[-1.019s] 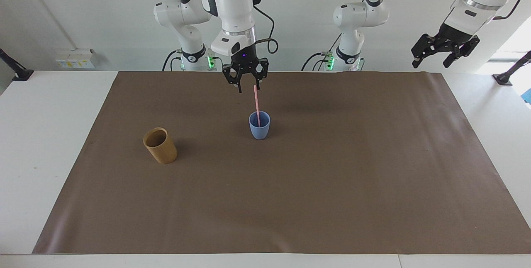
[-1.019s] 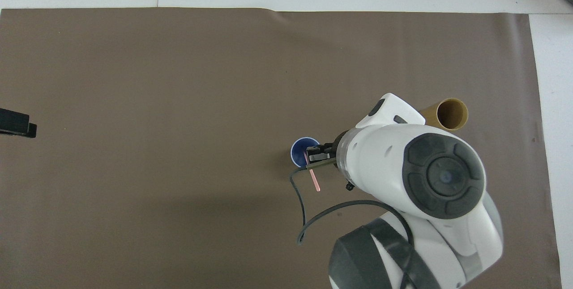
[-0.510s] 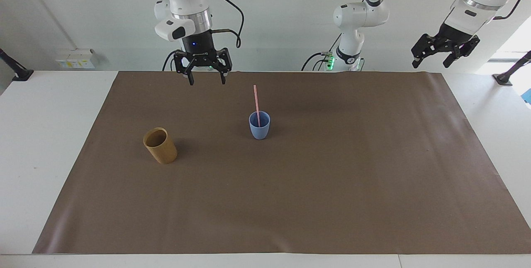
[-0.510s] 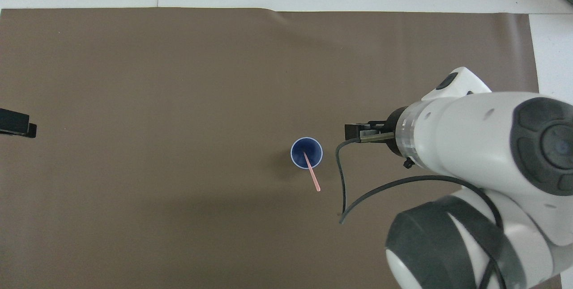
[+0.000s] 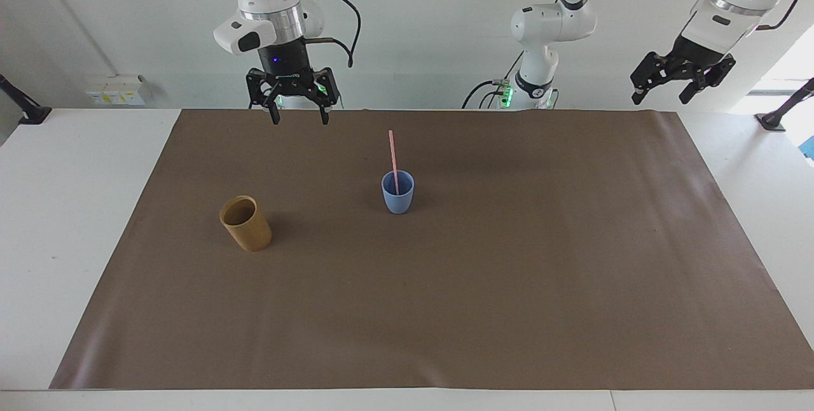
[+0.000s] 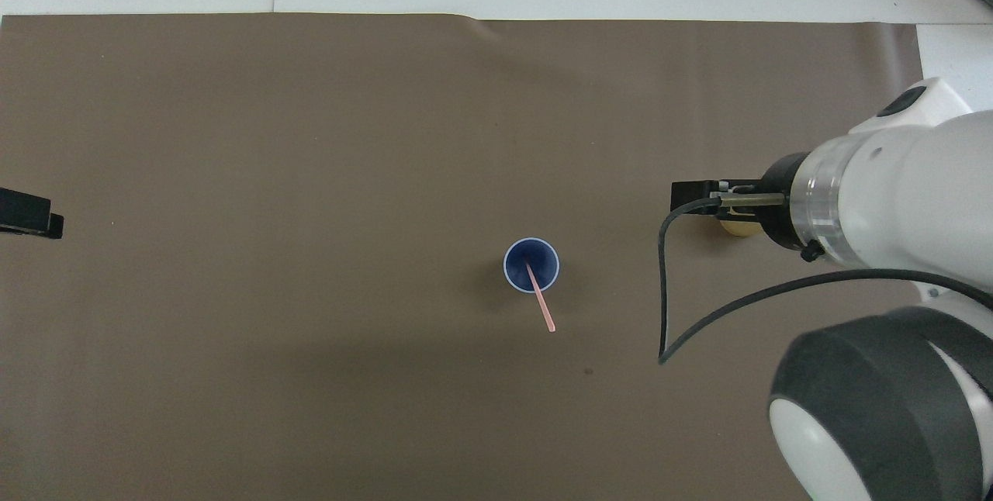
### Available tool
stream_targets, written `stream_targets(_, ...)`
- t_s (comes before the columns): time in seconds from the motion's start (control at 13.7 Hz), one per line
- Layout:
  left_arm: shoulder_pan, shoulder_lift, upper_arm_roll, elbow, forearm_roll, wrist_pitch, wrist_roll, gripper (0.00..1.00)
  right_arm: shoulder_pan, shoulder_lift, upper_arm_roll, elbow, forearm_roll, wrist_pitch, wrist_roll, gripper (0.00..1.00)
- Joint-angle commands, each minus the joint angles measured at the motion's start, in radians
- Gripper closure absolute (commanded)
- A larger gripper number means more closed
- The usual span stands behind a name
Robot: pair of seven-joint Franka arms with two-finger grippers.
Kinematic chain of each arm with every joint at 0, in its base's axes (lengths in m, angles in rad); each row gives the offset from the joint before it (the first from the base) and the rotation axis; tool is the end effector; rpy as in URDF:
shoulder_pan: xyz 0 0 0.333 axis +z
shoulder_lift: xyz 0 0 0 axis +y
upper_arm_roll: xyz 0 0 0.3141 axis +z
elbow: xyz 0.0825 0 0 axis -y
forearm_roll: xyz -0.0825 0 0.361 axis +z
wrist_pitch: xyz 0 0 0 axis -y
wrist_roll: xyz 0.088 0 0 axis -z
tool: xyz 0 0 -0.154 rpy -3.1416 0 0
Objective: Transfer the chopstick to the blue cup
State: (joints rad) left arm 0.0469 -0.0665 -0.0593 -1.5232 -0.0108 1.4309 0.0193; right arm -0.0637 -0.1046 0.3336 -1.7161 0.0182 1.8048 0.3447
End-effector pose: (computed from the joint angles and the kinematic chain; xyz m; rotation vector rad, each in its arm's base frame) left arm 0.4947 -0.0090 0.6187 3.1340 -0.0515 -0.0406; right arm 0.5088 0.1512 0.5843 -3.0851 0.1170 -0.2844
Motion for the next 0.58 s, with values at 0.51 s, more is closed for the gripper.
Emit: stream_targets(0.51,-0.028,-0.016,-0.004,-0.021,0.009,0.019,0.008,0.0,-0.031,0.017,-0.031,0.044,0.002,-0.106,-0.033,0.0)
